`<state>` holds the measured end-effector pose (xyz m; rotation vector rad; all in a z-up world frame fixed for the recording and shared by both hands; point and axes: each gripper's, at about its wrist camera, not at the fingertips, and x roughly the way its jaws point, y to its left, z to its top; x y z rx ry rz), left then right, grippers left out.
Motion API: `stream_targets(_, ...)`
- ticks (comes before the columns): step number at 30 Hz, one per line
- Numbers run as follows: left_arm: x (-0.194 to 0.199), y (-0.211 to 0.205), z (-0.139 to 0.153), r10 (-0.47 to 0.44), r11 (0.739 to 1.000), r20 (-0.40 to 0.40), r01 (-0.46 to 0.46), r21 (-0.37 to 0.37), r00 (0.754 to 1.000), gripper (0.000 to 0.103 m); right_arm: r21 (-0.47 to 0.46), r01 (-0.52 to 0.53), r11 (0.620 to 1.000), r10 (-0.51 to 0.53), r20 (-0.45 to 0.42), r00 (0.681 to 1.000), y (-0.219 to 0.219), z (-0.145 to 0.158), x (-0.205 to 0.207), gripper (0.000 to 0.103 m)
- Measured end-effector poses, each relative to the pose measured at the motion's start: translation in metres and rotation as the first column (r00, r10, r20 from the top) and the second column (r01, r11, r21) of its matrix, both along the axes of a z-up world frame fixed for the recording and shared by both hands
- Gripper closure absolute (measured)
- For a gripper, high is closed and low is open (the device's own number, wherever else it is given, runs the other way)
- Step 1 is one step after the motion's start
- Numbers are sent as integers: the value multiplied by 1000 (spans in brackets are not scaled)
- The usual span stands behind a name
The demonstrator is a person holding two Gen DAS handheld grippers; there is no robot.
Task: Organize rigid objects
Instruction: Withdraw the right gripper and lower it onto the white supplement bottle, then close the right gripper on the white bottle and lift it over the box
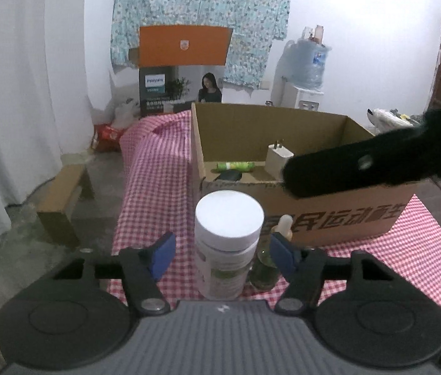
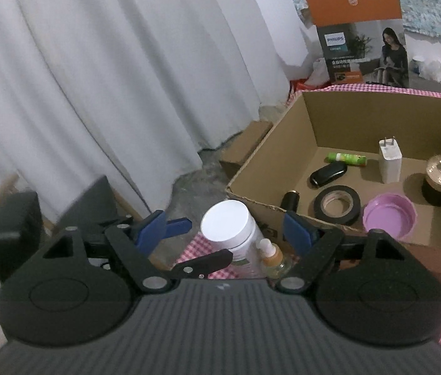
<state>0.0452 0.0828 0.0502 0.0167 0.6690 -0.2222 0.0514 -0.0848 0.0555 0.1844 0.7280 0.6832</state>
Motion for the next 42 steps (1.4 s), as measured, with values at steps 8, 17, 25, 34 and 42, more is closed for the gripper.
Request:
stream_targets(8, 11, 5, -14, -31, 999, -10, 31, -26, 999, 41, -85, -33, 996, 30, -34, 999, 32, -25, 29, 31)
stream_targets(17, 16, 6, -19, -50, 997, -3, 50, -60, 999, 48, -100, -64, 993, 57, -73, 996, 46, -36, 41, 39)
stream_targets(25, 12, 7, -16, -35, 998, 1, 35, -59, 999, 48, -102, -82, 991, 74, -76, 994, 51, -40, 43, 48)
stream_targets(34, 7, 5, -7, -26, 999, 18, 26, -37, 1000, 48, -96, -92, 991, 86, -58, 995, 49, -35, 38, 48)
stream_targets(42, -4, 3, 10, -16, 1000, 66, 17, -13, 998, 49, -75, -102, 992, 99, -43, 994, 48, -26, 28, 49)
